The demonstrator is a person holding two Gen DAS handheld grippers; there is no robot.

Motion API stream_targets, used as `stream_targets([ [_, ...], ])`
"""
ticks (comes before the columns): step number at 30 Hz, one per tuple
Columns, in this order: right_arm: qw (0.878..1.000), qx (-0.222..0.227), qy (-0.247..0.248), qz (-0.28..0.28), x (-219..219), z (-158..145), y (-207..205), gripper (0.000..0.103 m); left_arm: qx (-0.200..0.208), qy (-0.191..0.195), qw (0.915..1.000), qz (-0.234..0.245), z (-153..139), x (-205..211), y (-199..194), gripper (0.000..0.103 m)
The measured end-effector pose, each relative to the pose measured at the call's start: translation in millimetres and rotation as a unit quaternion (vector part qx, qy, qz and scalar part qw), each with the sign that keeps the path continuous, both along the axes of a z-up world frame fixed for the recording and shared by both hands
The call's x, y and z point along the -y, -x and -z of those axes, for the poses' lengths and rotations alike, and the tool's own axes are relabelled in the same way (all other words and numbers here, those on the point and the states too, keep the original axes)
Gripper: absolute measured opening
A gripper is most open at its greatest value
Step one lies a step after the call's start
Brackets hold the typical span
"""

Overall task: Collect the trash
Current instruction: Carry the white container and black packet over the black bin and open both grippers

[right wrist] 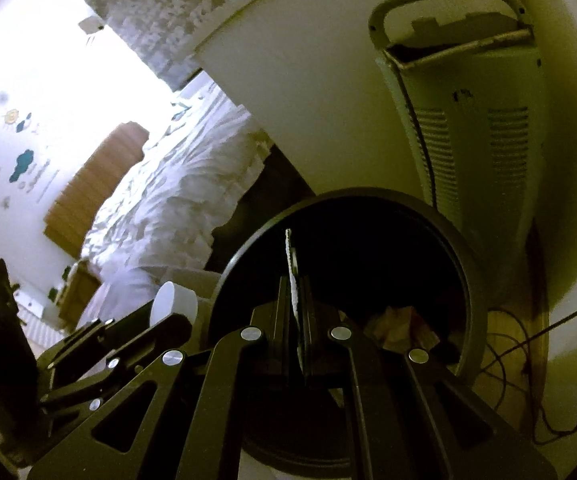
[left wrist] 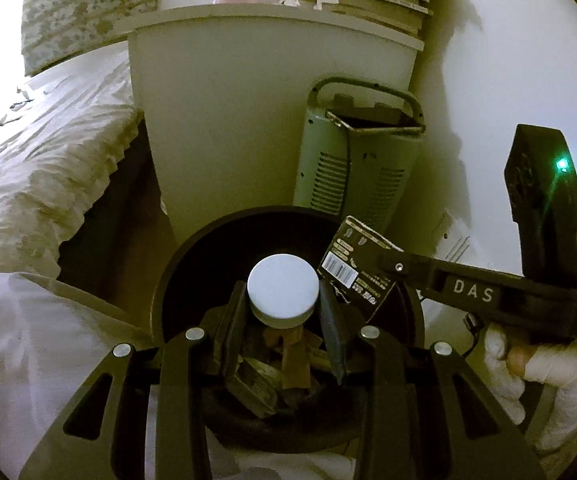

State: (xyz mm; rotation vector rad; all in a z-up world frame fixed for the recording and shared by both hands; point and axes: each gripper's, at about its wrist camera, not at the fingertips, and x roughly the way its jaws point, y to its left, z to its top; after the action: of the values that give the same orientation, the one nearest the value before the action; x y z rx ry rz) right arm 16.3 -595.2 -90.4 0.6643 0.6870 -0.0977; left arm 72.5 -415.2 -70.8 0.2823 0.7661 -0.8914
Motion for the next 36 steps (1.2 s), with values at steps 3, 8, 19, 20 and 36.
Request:
stream_targets([
  [3,1.000,-0.007,-0.003,0.001,1,3,-1,0.006,-0.003,-0.005,1.0000,0.002,4,3,0,0.035],
  [8,1.000,-0.013,-0.005,0.003,1,7,-2,0.006,-0.008,-0.010,0.9999,0.007,8,7,0,0.035],
  [19,1.000,-0.023,-0.009,0.002,1,13,-2,0.006,-0.007,-0.014,0.9998,0.008,9,8,1,0.035],
  [20,1.000,-0.025,-0.010,0.002,2,13,-3,0.006,-0.007,-0.015,0.9998,0.008,9,8,1,0.035],
  [36,1.000,-0.024,-0.007,0.009,0,8,4,0.038,0.000,-0.007,1.0000,-0.001,1,2,3,0.050],
])
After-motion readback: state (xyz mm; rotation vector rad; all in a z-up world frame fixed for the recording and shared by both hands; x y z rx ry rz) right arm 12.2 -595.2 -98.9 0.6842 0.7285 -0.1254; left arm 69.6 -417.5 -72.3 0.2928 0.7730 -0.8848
